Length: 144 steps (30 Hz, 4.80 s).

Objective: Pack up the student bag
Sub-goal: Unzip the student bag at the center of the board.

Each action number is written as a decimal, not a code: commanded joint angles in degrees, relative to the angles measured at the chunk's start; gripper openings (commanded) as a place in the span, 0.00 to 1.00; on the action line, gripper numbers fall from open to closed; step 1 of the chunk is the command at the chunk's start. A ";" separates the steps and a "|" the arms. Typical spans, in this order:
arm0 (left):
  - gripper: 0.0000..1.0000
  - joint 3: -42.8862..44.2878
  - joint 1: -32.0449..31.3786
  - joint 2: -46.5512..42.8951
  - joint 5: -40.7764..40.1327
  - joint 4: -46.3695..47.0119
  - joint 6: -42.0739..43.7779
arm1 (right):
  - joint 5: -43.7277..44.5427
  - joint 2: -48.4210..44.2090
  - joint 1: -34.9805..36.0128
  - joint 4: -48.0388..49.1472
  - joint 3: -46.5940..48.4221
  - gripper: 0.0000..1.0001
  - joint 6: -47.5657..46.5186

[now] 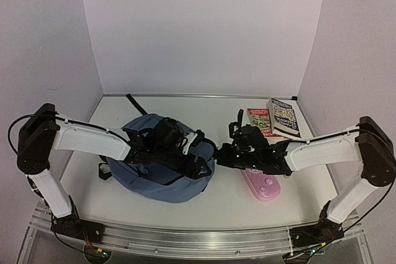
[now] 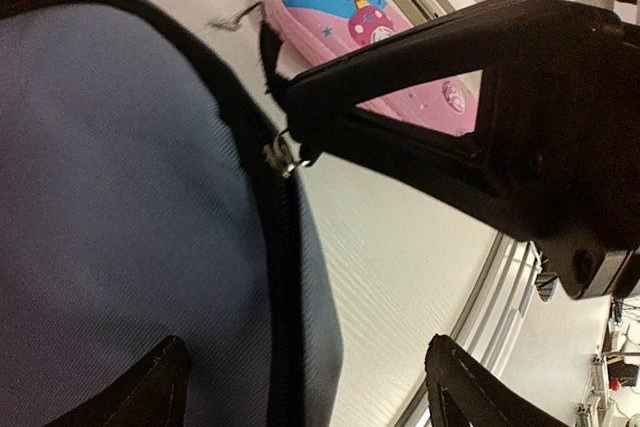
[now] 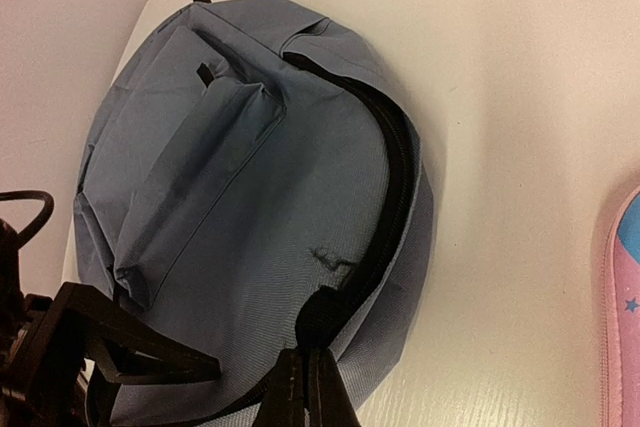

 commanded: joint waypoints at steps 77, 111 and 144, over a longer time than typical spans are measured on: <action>0.00 -15.92 -7.69 -14.78 1.13 -7.20 -3.29 | -3.04 22.11 -2.30 0.26 22.58 0.00 -14.57; 0.72 0.76 -9.68 -3.13 -30.03 -7.15 -8.75 | -1.61 14.81 -1.26 1.66 16.84 0.00 -6.57; 0.00 -13.62 -14.87 -12.07 -28.32 2.21 -7.86 | -3.14 23.24 -1.27 3.20 24.51 0.00 -5.53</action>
